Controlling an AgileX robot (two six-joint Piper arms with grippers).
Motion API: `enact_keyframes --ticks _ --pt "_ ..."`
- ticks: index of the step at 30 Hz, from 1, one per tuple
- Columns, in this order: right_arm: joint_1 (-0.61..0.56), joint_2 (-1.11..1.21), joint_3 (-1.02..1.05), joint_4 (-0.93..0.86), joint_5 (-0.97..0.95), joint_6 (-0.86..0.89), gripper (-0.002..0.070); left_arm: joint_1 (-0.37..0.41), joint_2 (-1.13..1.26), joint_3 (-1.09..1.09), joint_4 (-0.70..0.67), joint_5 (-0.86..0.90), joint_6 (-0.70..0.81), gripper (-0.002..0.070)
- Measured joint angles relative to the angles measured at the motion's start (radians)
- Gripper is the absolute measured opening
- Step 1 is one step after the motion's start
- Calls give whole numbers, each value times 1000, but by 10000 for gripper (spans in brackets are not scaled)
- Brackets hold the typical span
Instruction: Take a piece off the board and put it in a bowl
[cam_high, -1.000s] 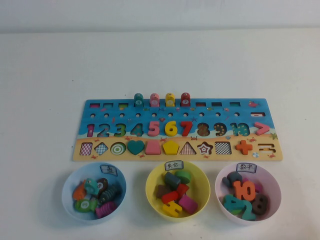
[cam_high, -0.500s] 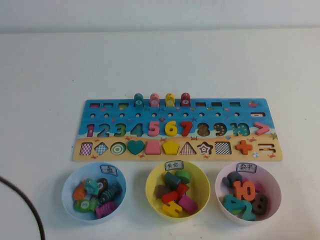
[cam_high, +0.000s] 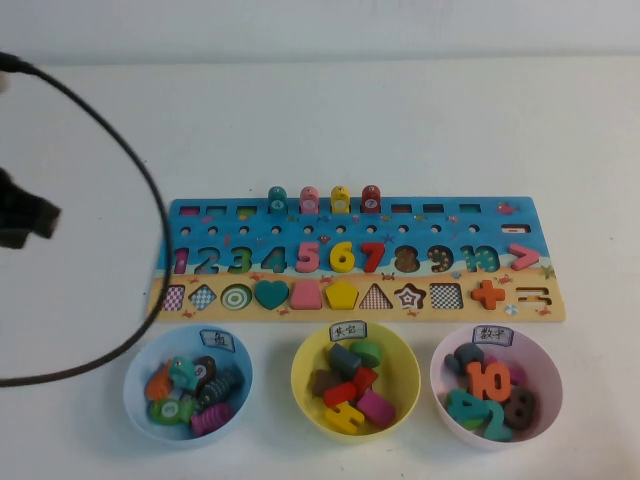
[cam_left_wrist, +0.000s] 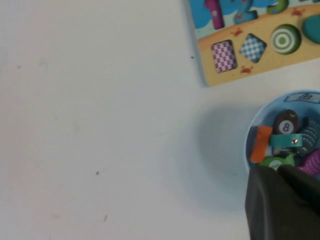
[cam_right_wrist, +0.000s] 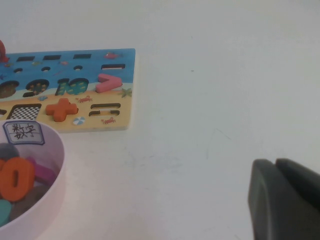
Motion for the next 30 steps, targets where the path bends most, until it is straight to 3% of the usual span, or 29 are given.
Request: enact_keyframes --ticks 8,13,17,24,28,30 --pt "0 0 0 0 0 0 -17 -225 274 -119 18 0 -31 -5" --pt "0 0 0 0 0 0 -17 -305 439 -220 22 0 -18 -5" --pt "0 0 0 0 0 0 -17 -340 537 -287 61 -6 86 -4" --pt "0 0 0 2 0 0 -17 -391 618 -304 213 -10 409 4" --pt "0 0 0 2 0 0 -17 -396 647 -304 218 -10 490 84" --pt "0 0 0 2 0 0 -17 -396 669 -304 192 -19 561 193"
